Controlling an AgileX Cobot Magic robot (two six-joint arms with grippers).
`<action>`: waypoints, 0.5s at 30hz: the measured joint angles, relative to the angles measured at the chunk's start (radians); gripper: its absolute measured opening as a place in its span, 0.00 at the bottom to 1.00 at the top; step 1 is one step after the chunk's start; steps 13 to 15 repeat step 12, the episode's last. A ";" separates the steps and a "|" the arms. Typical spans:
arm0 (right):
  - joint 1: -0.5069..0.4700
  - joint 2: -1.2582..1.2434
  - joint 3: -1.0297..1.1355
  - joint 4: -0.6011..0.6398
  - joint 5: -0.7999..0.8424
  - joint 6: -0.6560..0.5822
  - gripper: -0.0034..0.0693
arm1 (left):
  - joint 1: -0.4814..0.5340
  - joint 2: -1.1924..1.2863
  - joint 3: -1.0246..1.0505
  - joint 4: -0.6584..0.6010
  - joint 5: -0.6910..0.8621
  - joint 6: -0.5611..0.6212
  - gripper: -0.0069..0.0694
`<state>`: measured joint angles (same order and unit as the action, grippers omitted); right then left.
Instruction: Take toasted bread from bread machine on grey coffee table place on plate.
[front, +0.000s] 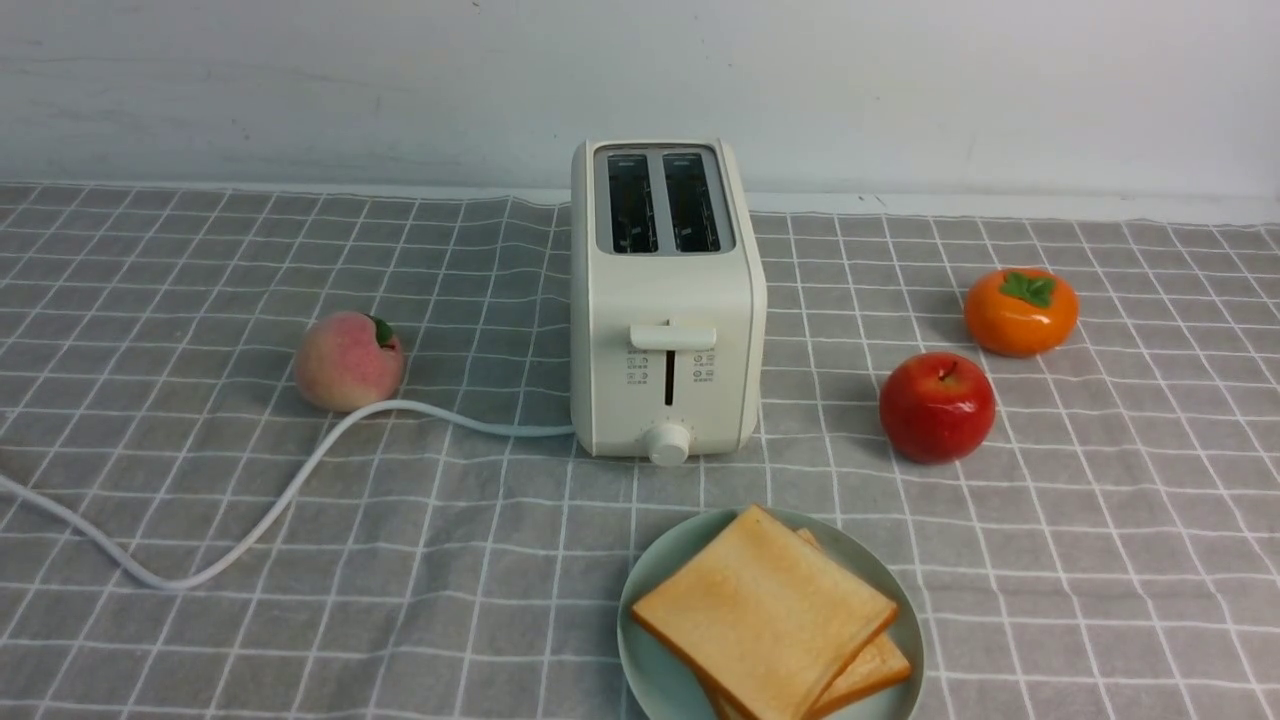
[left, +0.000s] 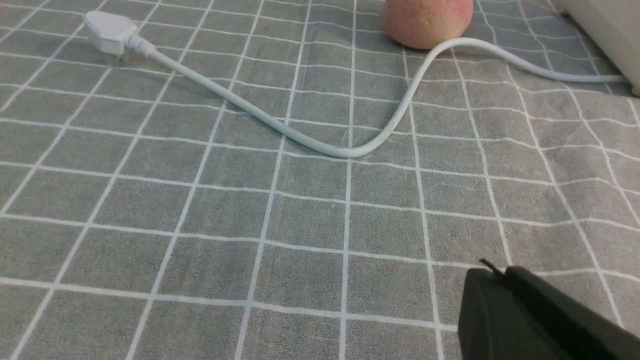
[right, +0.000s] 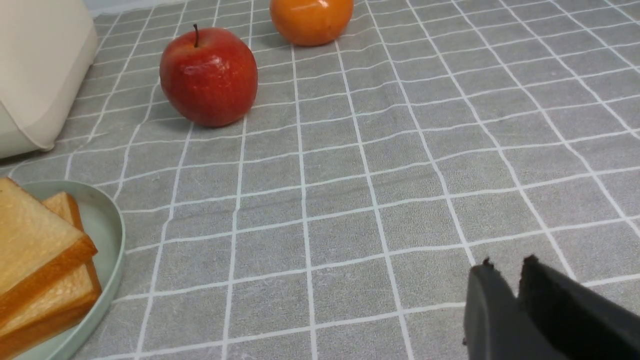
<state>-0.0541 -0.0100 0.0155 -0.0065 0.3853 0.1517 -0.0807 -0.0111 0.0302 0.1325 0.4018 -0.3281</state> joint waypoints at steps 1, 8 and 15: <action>0.000 0.000 0.000 0.000 0.000 0.000 0.18 | 0.000 0.000 0.000 0.000 0.000 0.000 0.11; 0.000 0.000 0.000 0.000 0.000 0.000 0.19 | 0.000 0.000 0.000 0.000 0.000 0.000 0.13; 0.000 0.000 0.000 0.000 0.000 0.000 0.20 | 0.000 0.000 0.000 0.000 0.000 0.000 0.13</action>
